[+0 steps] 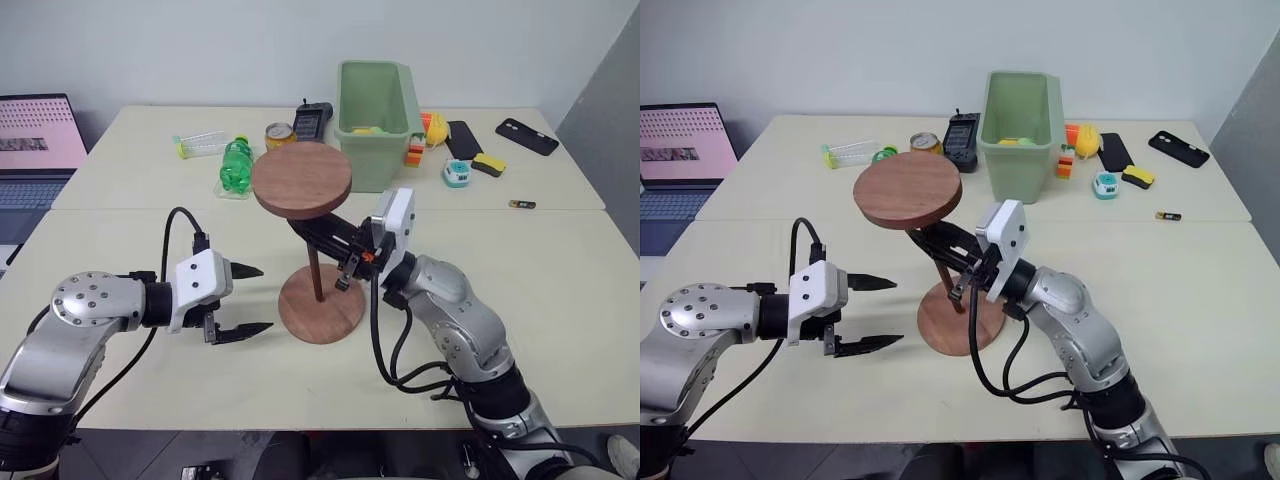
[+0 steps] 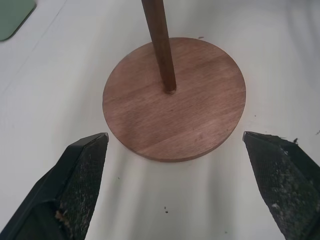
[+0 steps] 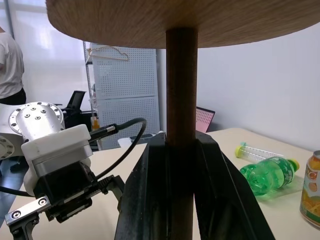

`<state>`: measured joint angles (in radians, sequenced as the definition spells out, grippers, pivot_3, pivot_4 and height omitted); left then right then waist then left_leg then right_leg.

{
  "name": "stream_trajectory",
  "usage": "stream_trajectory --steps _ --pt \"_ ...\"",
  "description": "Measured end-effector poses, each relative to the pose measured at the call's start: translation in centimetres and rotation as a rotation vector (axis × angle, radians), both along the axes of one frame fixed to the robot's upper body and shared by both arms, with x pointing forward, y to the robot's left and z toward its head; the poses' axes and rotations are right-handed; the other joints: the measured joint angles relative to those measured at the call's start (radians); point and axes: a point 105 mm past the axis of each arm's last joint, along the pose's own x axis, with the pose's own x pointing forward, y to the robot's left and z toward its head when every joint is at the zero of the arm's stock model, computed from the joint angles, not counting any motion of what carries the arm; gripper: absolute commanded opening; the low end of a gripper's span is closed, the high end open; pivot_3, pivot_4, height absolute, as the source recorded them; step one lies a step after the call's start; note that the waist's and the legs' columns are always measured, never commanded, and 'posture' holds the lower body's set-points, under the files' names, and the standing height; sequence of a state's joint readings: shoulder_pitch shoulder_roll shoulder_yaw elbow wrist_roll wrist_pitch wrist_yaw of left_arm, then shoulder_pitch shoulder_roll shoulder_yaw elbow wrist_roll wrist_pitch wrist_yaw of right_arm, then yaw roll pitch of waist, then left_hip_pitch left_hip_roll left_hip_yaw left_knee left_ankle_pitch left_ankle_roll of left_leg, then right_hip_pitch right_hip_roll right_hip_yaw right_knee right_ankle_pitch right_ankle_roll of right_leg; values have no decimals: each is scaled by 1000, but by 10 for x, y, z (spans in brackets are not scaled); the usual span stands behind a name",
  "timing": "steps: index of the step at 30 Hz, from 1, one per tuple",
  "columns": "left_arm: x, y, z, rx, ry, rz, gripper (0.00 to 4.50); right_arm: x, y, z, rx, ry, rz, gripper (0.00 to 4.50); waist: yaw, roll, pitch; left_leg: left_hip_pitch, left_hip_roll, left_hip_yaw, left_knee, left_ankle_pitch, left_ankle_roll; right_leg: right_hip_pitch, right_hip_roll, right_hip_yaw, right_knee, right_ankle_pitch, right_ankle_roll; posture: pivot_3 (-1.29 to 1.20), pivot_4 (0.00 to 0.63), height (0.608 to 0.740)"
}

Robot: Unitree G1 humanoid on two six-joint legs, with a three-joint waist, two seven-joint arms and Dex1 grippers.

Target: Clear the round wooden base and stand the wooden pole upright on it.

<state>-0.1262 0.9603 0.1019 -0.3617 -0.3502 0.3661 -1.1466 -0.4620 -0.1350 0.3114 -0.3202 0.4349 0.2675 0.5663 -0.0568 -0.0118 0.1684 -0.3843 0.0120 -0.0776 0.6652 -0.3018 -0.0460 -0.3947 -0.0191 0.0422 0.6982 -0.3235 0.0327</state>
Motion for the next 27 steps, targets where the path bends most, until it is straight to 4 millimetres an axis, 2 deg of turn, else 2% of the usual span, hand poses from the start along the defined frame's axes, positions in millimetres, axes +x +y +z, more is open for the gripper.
stream_trajectory --steps 27 --pt "-2 5 -5 8 1 -3 4500 2 -3 -9 -36 -17 35 234 0 0 0 4 0 -1 0 0 0 5 0 -1 0 0 0 0 150 740"
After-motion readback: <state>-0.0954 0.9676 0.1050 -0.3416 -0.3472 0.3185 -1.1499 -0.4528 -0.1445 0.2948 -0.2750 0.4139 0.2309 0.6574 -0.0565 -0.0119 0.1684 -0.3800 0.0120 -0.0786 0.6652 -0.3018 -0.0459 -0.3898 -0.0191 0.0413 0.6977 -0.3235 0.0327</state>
